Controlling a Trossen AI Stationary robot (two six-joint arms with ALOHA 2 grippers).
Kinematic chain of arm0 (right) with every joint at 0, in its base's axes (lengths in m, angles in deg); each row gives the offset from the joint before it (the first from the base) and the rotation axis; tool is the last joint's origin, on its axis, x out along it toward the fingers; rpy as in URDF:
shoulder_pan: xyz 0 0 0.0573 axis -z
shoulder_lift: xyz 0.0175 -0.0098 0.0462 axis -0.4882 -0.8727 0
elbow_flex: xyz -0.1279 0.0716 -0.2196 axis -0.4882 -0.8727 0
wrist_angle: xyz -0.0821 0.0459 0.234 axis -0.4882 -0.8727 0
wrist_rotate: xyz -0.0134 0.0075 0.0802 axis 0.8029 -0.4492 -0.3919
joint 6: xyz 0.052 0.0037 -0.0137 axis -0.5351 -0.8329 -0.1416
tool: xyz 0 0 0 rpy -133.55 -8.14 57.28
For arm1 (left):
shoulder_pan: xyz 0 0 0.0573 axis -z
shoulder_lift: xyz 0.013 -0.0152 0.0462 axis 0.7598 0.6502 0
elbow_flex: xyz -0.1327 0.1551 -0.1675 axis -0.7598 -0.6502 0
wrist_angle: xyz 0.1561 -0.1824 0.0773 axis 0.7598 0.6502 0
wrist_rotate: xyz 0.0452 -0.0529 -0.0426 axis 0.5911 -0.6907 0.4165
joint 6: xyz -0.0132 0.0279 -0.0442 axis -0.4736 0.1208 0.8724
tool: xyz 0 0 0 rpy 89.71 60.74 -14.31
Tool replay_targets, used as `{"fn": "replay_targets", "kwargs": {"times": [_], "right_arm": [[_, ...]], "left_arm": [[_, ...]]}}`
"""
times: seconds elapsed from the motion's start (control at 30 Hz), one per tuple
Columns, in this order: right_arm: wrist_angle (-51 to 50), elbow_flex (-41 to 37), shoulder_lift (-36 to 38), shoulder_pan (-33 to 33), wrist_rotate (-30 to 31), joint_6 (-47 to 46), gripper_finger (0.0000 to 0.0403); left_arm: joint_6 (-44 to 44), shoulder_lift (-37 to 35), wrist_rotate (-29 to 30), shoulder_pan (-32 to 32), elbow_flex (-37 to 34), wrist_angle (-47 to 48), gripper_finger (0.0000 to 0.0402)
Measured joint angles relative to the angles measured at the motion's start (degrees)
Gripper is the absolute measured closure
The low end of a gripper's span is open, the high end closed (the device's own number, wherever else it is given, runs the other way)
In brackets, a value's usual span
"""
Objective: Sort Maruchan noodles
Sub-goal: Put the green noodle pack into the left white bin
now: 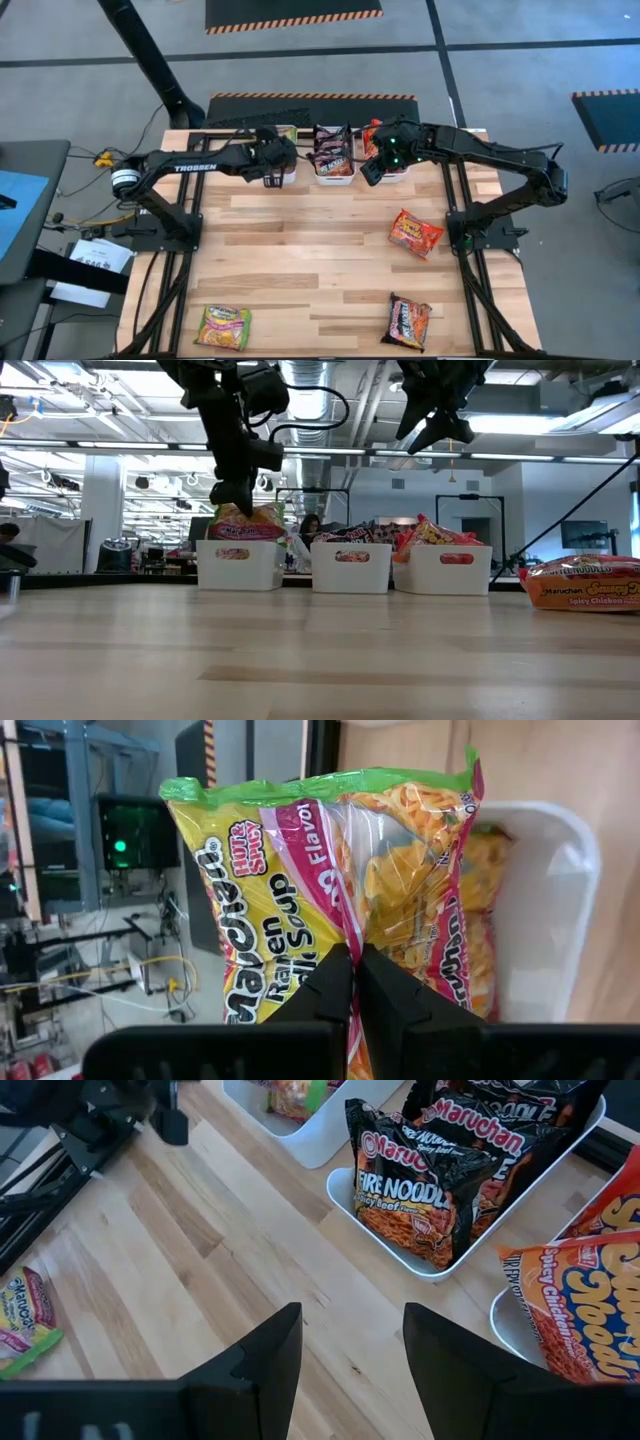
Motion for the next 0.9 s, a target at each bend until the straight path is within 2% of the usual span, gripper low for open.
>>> {"fn": "replay_targets", "kwargs": {"times": [0.37,0.63,0.9], "right_arm": [[0.0,0.0,0.0,0.0,-0.07,-0.02,0.0203],[-0.02,0.0,0.0,0.0,-0.1,-0.04,0.0203],[0.19,0.02,-0.02,0.0,-0.2,-0.09,0.0203]], "left_arm": [[-4.11,0.02,-2.61,-2.38,0.0,0.78,0.0401],[-0.4,1.18,-6.8,-4.57,-0.01,1.83,0.0401],[-3.25,3.96,-6.34,-4.17,0.04,0.44,0.0401]]}}
